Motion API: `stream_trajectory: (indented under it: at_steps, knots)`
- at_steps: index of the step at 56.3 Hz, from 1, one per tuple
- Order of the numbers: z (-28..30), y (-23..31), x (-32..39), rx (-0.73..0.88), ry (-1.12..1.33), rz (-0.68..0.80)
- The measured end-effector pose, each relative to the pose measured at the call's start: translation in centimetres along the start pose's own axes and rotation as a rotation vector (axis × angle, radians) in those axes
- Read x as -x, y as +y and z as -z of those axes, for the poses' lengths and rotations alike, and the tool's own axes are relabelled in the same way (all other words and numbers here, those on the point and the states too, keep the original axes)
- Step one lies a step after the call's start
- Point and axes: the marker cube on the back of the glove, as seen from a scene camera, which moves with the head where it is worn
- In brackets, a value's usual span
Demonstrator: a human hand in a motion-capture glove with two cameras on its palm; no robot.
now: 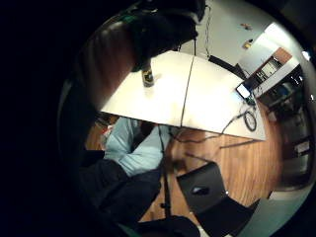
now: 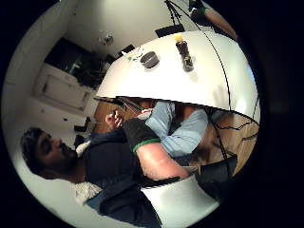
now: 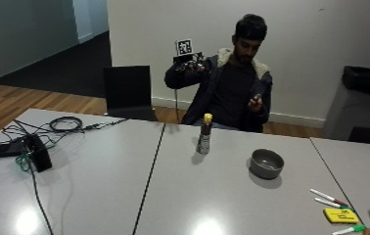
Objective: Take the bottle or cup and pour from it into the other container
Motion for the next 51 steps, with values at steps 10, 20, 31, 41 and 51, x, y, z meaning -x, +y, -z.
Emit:
stream_trajectory:
  at_steps: [10, 20, 31, 41, 51]
  knots:
    - [0.7, 0.5, 0.0, 0.057, 0.000, -0.041]
    - [0.0, -0.4, -0.1, -0.009, -0.004, -0.102]
    - [-4.6, -4.9, -1.6, -0.115, -0.049, -0.001]
    - [-11.5, -9.6, -2.5, -0.147, -0.189, 0.101]
    - [-16.8, -13.9, -2.7, -0.177, -0.332, -0.030]
